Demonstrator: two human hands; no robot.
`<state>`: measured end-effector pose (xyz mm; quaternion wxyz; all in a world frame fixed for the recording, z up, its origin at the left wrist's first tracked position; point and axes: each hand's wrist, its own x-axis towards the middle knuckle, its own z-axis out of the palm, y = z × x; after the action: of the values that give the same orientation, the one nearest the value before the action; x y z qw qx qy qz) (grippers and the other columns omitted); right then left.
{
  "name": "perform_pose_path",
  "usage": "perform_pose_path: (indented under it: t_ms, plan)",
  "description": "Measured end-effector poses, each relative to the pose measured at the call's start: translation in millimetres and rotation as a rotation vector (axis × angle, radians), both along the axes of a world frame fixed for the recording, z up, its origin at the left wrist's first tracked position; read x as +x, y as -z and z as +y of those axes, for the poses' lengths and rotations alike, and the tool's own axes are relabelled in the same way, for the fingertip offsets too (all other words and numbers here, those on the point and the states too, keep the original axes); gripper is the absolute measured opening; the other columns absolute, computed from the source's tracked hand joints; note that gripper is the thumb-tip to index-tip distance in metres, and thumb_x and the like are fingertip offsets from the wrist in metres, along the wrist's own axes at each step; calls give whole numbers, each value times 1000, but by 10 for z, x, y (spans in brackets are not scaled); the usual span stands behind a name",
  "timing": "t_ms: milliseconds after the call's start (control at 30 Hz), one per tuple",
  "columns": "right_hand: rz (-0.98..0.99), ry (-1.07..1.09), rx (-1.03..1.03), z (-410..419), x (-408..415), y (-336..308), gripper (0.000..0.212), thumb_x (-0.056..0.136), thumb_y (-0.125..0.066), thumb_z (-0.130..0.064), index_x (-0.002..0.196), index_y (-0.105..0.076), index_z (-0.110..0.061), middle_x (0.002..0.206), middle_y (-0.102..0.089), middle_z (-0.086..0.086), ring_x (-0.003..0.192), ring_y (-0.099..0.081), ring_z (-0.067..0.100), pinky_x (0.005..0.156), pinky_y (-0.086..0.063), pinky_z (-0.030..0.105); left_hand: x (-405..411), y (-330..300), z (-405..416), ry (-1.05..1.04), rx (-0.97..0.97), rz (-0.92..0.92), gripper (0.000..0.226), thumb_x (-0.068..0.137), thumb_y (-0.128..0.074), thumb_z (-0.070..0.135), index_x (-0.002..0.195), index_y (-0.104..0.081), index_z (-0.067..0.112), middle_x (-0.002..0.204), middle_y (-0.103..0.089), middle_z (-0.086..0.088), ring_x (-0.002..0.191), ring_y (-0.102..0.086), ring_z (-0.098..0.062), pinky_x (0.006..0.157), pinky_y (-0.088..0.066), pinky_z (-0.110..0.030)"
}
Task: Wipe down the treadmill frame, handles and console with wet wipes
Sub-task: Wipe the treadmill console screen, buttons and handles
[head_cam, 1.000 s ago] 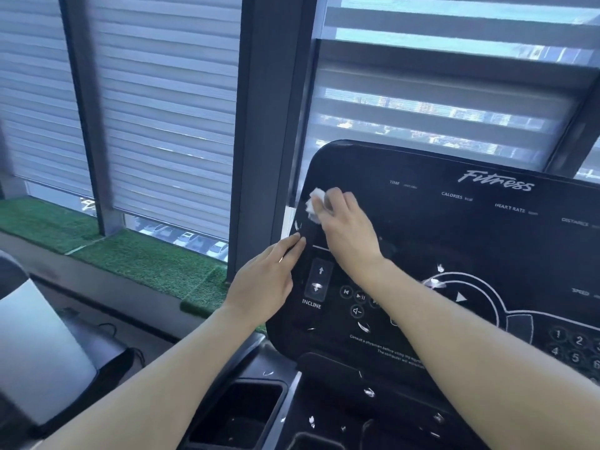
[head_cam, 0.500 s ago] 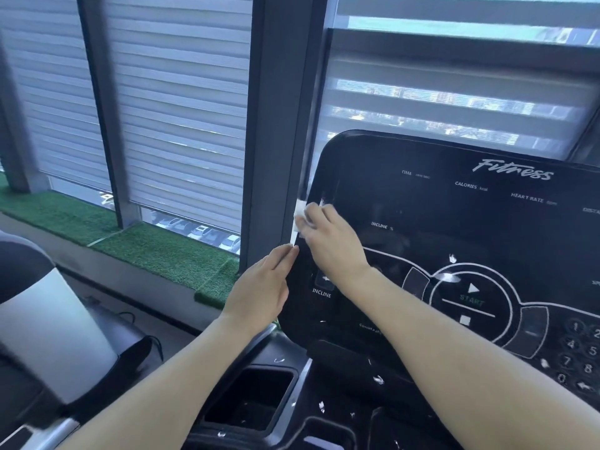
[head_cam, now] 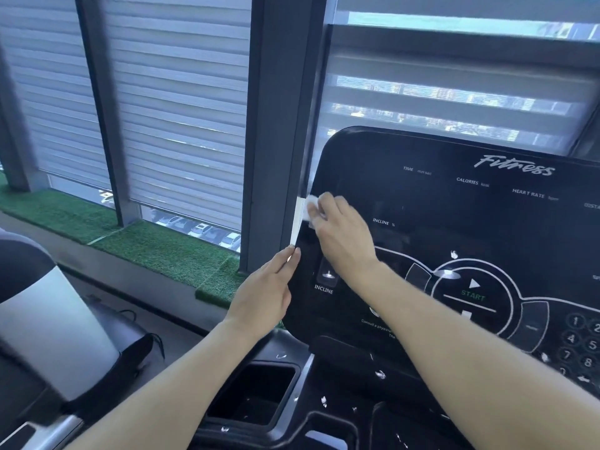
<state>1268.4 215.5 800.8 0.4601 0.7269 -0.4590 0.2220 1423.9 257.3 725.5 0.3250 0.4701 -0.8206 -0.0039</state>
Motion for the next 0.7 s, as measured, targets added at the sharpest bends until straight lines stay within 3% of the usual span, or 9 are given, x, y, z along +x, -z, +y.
perform_pose_path:
  t_ms: [100, 267, 533, 700]
  plan:
    - [18, -17, 31, 128, -49, 281, 41, 75, -39, -4, 104, -67, -5, 91, -55, 4, 77, -45, 19, 67, -43, 26, -17, 9, 2, -5, -8, 15, 64, 94, -41, 8, 151, -16, 22, 157, -11, 15, 135, -34, -8, 98, -38, -21]
    - [11, 10, -23, -12, 17, -91, 41, 75, -31, -3, 88, -70, -6, 79, -57, 4, 65, -52, 20, 58, -43, 27, -7, 5, 0, 7, -15, -3, 63, 93, -42, 8, 151, -19, 20, 157, -13, 12, 135, -35, -11, 95, -44, -24]
    - [-32, -16, 37, 167, 63, 192, 48, 74, -28, -1, 97, -70, -4, 85, -60, 5, 69, -55, 20, 62, -47, 27, -18, -2, 12, -27, -33, -5, 63, 95, -40, 10, 152, -16, 22, 157, -11, 16, 134, -33, -7, 99, -36, -18]
    - [0, 9, -13, 46, 57, -48, 50, 73, -25, 1, 93, -70, -4, 81, -59, 5, 66, -55, 20, 59, -46, 26, -13, -5, 14, -21, -31, -38, 64, 94, -40, 8, 152, -16, 21, 157, -12, 13, 135, -32, -9, 97, -41, -21]
